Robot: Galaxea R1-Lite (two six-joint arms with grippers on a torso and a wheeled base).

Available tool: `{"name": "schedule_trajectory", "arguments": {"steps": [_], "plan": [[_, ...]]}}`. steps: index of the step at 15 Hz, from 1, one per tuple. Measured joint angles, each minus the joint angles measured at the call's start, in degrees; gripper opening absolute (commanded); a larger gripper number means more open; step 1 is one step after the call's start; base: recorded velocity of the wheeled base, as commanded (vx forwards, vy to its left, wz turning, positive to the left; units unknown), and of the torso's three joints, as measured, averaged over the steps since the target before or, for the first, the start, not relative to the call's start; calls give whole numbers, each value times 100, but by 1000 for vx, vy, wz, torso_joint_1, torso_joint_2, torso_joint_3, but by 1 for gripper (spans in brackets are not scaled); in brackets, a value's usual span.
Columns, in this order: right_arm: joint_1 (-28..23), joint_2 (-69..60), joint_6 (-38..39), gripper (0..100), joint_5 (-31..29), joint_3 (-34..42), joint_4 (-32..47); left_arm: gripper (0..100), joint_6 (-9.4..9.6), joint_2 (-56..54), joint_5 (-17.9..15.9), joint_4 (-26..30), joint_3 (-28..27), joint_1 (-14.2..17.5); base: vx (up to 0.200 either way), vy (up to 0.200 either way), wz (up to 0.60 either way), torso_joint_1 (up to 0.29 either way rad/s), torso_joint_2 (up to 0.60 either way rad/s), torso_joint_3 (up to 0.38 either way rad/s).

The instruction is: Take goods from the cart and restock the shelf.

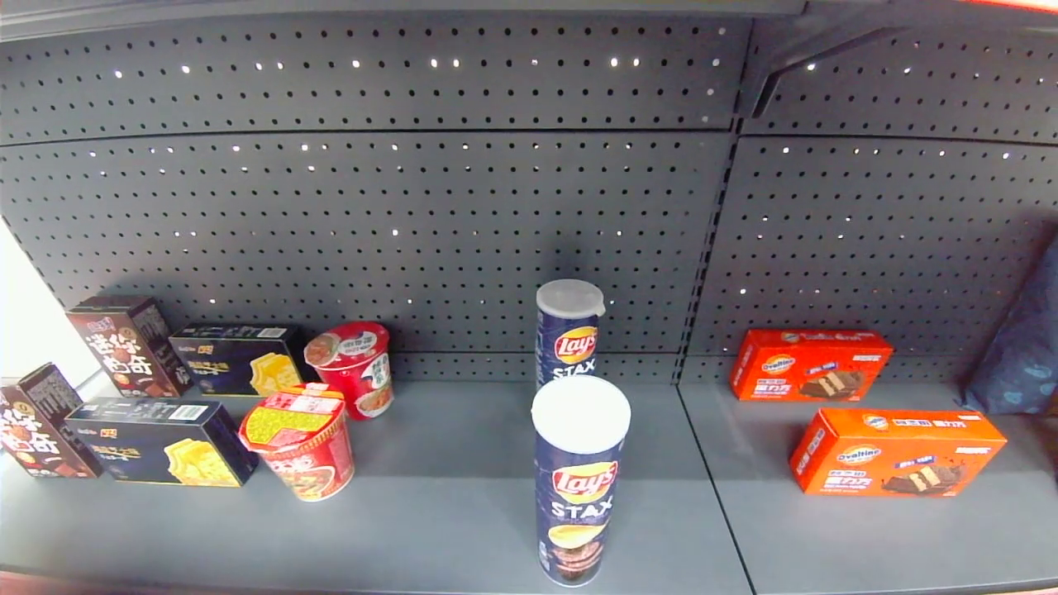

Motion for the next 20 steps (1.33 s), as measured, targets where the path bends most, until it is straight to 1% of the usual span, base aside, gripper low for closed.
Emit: {"name": "schedule_trajectory", "arguments": {"steps": [1,2,3,4,5,6,9,10,11,12,13,14,15,18,20], "plan": [[-138,-395,11,100,-16,118,200,100,-78,-194,-15,-202,67,60,0,0,0,0,0,0],[-245,-731,48,100,28,245,286,100,-104,-334,-77,-276,138,96,0,0,0,0,0,0],[-317,-944,55,100,290,355,301,100,-139,-419,-165,-290,163,112,0,0,0,0,0,0],[-356,-1086,-10,100,822,424,254,100,-191,-478,-224,-293,183,118,0,0,0,0,0,0],[-383,-1186,-215,100,1161,499,227,100,-235,-518,-271,-293,188,123,0,0,0,0,0,0],[-397,-1247,-277,100,1280,542,227,100,-297,-540,-347,-295,191,127,0,0,0,0,0,0],[-408,-1342,-289,100,1278,580,268,100,-405,-568,-285,-304,196,127,0,0,0,0,0,0],[-408,-1357,-311,100,1215,580,273,100,-473,-568,-83,-304,196,127,0,0,0,0,0,0],[-408,-1365,-322,100,1135,581,273,100,-519,-568,29,-306,199,127,0,0,0,0,0,0],[-413,-1373,-322,100,858,584,276,100,-579,-568,174,-310,224,132,0,0,0,0,0,0],[-413,-1374,-311,100,661,584,273,100,-711,-568,289,-352,249,132,0,0,0,0,0,0],[-413,-1376,-250,100,636,584,271,100,-777,-568,363,-385,266,135,0,0,0,0,0,0],[-413,-1379,-11,100,635,586,268,100,-839,-568,430,-453,284,135,0,0,0,0,0,0],[-406,-1379,505,100,694,590,257,100,-866,-568,428,-462,323,135,0,0,0,0,0,0],[-406,-1379,540,100,1080,595,254,100,-863,-568,340,-460,328,135,0,0,0,0,0,0]]}}
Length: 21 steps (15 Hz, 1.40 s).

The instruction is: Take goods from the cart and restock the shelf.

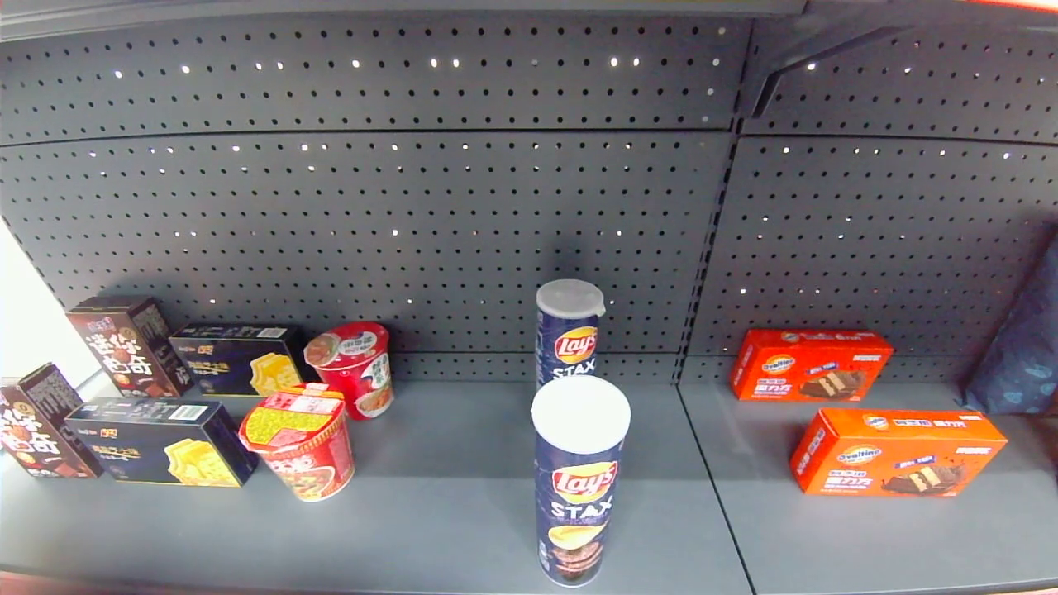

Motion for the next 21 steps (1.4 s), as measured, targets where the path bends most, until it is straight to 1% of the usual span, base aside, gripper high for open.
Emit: {"name": "schedule_trajectory", "arguments": {"steps": [1,2,3,5,10,12,14,21], "plan": [[0,0,-219,100,110,0,17,100,9,0,-93,0,9,0,0,0,0,0,0,0],[-2,0,-521,100,-128,0,57,100,9,0,-101,0,10,0,0,0,0,0,0,0],[-7,2,-642,100,-428,5,191,100,9,0,-104,-2,15,-4,0,0,0,0,0,0],[13,2,-581,100,-441,6,386,100,6,0,-108,-6,17,-2,0,0,0,0,0,0],[160,-16,-572,100,-436,16,382,100,2,-2,-122,-9,26,-2,0,0,0,0,0,0],[384,-177,-569,100,-430,16,378,100,5,0,-117,-38,30,-4,0,0,0,0,0,0],[491,-358,-564,100,-423,16,378,100,5,-2,-130,-82,43,-4,0,0,0,0,0,0],[530,-496,-574,100,-417,16,380,100,39,-2,-188,-82,69,-2,0,0,0,0,0,0]]}}
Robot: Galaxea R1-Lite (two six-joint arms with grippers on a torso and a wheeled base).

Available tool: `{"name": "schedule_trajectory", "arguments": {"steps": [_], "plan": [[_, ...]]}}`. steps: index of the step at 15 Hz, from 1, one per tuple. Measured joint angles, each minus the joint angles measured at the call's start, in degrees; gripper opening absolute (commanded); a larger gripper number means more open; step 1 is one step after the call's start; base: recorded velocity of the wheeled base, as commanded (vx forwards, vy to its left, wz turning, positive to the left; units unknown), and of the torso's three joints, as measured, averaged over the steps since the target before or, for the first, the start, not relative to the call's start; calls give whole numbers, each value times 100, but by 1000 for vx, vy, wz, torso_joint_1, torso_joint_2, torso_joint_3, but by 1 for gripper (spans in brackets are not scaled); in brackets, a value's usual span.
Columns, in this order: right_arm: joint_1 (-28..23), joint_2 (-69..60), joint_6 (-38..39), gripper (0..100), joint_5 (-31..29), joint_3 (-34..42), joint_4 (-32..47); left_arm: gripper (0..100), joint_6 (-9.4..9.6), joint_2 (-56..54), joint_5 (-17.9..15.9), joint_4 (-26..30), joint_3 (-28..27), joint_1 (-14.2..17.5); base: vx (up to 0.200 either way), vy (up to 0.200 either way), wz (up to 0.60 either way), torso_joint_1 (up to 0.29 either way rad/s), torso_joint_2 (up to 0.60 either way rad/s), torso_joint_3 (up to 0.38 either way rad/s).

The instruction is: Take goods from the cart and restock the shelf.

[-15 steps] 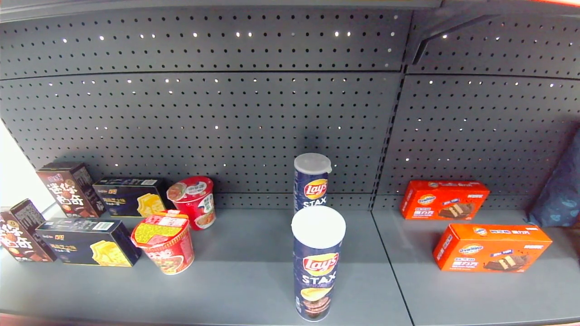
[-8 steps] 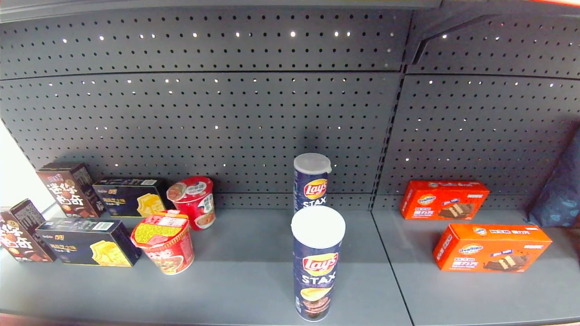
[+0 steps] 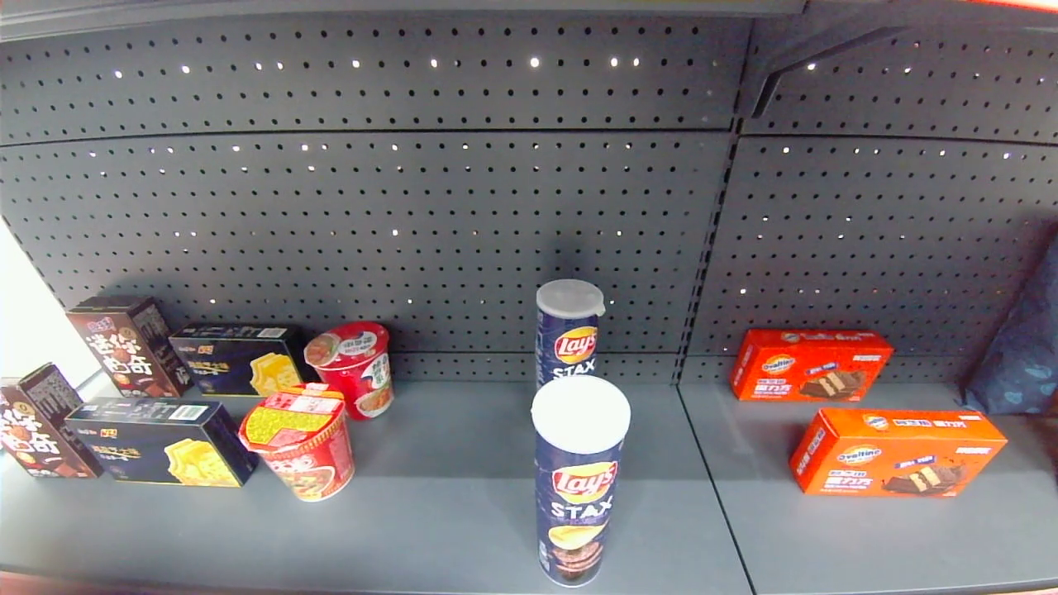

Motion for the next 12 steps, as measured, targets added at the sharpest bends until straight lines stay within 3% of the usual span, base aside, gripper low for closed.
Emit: {"name": "schedule_trajectory", "arguments": {"steps": [12], "plan": [[0,-6,-13,100,5,0,-2,100,63,0,-108,0,20,-6,0,0,0,0,0,0]]}}
